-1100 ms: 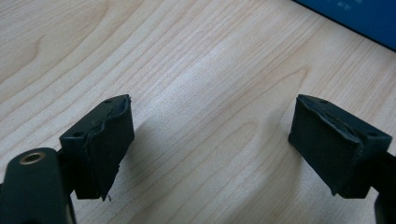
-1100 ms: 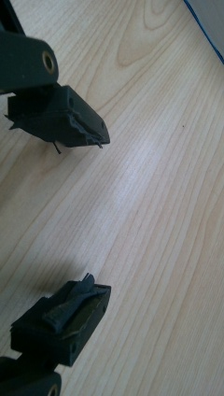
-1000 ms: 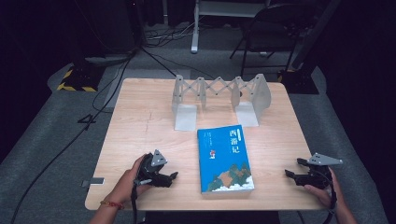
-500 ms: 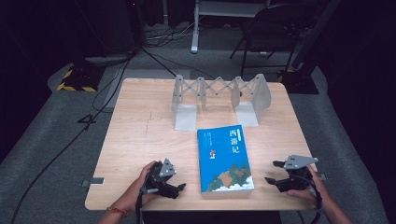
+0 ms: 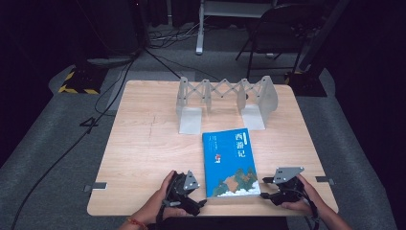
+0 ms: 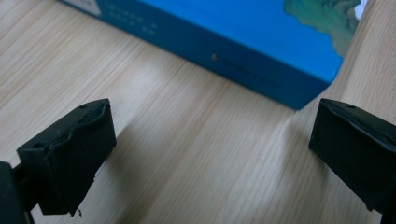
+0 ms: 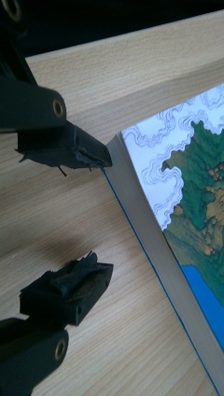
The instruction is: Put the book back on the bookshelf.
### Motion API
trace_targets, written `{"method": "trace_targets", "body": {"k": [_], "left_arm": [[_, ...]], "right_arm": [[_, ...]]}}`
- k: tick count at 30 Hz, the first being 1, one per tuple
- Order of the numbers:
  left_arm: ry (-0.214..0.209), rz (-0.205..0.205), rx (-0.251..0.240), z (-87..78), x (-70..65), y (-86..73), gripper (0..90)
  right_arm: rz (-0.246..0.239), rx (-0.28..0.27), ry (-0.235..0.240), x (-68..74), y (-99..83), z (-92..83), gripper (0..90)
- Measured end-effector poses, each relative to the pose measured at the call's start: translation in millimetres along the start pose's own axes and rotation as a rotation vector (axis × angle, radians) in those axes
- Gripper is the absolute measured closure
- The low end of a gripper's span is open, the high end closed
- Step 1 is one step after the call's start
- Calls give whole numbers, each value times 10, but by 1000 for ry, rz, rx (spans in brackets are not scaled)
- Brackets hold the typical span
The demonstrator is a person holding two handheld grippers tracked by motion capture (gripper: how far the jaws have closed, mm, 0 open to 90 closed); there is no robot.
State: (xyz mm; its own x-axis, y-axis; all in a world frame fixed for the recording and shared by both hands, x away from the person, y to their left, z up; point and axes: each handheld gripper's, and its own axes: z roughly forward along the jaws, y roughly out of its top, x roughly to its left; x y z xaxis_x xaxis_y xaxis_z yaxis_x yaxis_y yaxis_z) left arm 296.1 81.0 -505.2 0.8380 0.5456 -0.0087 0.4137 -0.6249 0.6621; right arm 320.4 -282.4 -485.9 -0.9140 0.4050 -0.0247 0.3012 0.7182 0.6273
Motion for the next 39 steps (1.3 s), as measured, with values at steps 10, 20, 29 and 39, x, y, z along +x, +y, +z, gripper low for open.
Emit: {"method": "trace_targets", "body": {"k": [10, 20, 29, 39], "left_arm": [[-12, 32, -5, 58, -1, 70, 6], [6, 42, -14, 32, 57, 45, 6], [43, -22, -9, -41, 304, -37, 6], [40, -11, -21, -167, 245, -64, 194]], "right_arm": [[7, -13, 47, 53, -22, -55, 446], [12, -6, 34, 144, 100, 45, 471], [31, -28, 32, 242, 222, 153, 554], [99, -113, 56, 229, 284, 76, 626]]}}
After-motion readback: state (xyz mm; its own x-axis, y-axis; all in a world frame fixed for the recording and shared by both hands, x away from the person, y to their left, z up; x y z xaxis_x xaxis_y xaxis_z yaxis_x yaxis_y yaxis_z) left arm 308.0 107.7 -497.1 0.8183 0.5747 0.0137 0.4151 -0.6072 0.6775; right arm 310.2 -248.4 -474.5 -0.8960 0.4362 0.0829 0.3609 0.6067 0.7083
